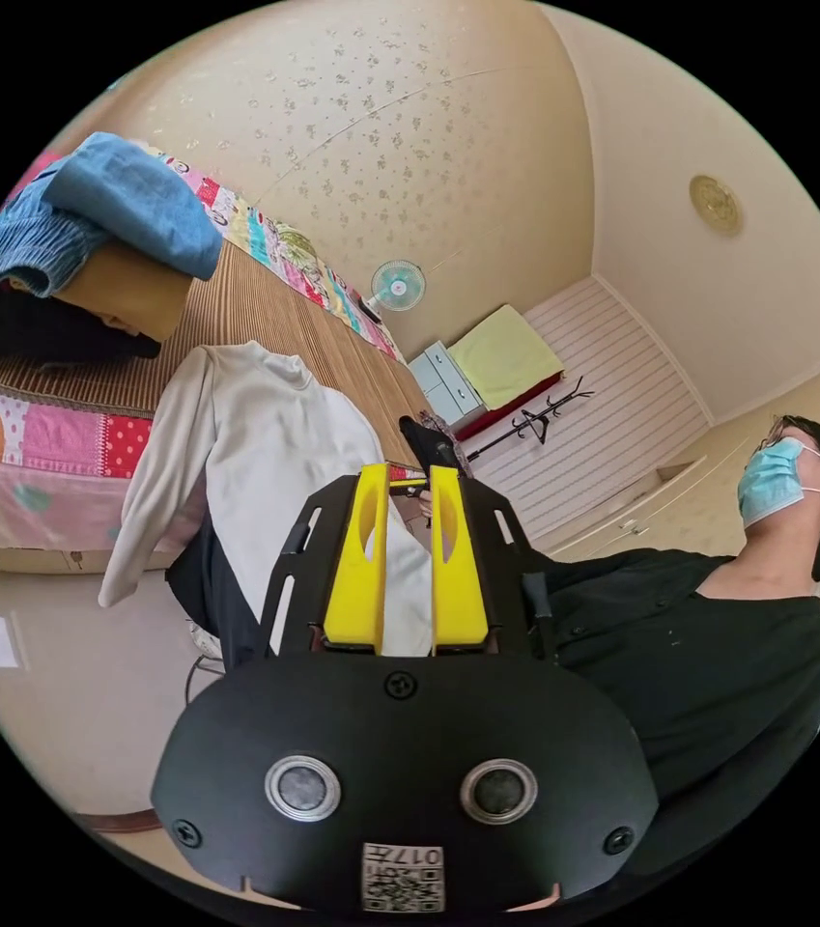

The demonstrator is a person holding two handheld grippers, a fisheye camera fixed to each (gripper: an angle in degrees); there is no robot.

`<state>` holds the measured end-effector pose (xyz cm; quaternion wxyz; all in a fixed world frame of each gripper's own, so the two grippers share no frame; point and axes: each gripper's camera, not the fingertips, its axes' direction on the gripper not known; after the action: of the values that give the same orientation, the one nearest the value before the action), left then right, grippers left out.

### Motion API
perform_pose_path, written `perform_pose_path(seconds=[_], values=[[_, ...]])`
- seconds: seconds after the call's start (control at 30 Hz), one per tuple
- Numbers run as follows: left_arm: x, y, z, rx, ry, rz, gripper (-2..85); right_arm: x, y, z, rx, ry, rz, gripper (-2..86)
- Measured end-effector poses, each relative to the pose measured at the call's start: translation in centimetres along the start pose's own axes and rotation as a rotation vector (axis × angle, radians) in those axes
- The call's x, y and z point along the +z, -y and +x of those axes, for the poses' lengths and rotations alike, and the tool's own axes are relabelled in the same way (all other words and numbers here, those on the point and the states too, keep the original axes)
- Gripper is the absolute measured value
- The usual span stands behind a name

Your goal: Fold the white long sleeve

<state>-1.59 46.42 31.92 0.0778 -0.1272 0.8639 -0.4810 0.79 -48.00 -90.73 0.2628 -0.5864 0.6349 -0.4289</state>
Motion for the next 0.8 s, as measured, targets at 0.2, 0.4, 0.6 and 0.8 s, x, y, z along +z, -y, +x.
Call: perform_pose_path(seconds=[0.2, 0.4, 0.6, 0.8], values=[[-4.8, -0.4, 2.3, 0.014, -0.006, 0.06, 7.0, -14.6, -1.3, 4.7, 0.041, -0.213, 0.026, 3.9], [-3.8, -0.3, 3.3, 0.012, 0.023, 0.028, 7.1, -21.6, -5.4, 15.3, 0.572, -0.349, 0.247, 6.3], [-3.1, -0.3, 2.8, -0.028, -0.011, 0.0, 7.1, -11.2, -20.7, 19.6, 0.774, 0.219, 0.488, 8.2], [-3.5, 1.0, 3.6, -0.029, 0.013, 0.003, 7.1, 1.1, -39.2, 21.7, 1.218, 0.742, 0.923, 11.1]])
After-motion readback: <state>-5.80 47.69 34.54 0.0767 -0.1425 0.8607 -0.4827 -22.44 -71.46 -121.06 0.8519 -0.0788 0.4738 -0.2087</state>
